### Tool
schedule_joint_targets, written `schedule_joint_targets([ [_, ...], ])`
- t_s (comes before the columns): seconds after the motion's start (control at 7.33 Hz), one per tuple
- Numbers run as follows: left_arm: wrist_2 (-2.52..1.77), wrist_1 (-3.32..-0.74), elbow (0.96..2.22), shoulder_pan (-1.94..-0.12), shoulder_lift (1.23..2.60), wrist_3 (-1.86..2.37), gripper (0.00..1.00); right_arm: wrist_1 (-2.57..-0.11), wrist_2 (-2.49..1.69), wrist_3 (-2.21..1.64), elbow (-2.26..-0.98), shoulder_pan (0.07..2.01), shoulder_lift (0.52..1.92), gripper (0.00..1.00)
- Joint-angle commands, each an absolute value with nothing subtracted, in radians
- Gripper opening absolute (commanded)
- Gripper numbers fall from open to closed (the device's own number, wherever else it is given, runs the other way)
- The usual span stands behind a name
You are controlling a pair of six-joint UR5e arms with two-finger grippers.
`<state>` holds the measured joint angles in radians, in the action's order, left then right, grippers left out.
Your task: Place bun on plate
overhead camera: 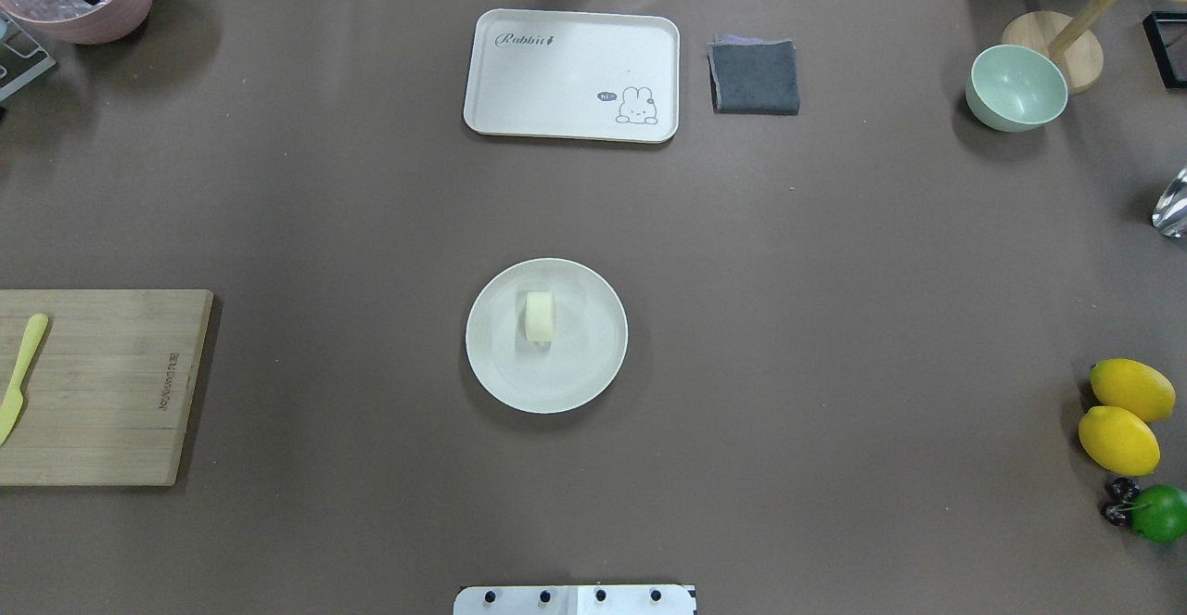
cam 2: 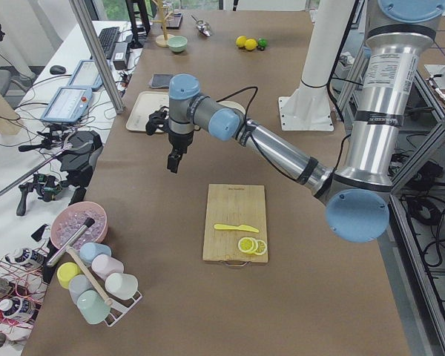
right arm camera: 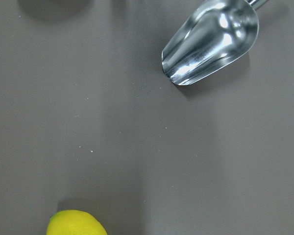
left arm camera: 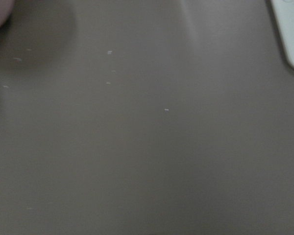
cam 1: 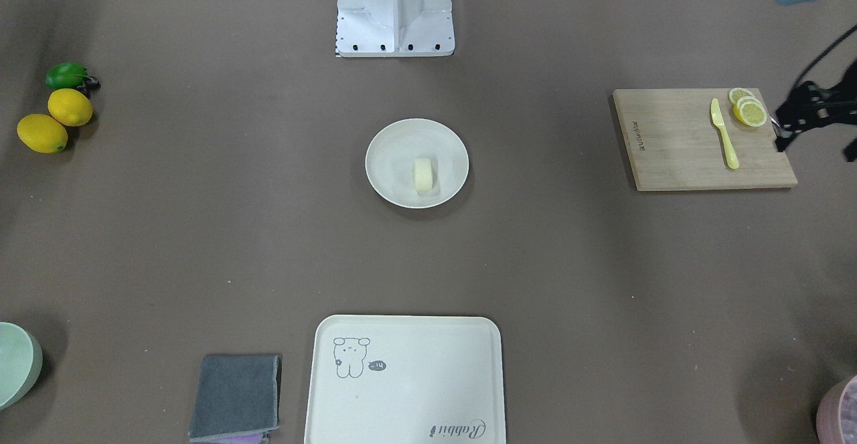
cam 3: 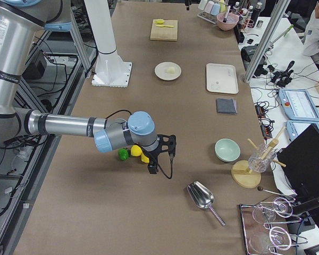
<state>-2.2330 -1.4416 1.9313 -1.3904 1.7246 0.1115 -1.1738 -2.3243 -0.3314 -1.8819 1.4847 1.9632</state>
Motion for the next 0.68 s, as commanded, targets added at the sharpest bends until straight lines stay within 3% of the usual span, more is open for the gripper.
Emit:
schedule_joint_targets([
  [0.0, -2.243, -1.292, 1.771, -1.601, 1.746, -0.312, 0.97, -1.173, -2.326, -0.331, -1.861, 1.494, 1.967, 1.0],
  [0.55, -2.244, -1.697, 1.556, -1.631, 1.523, -0.336, 0.97, -1.172, -2.326, -0.331, -1.856, 1.494, 1.967, 1.0],
])
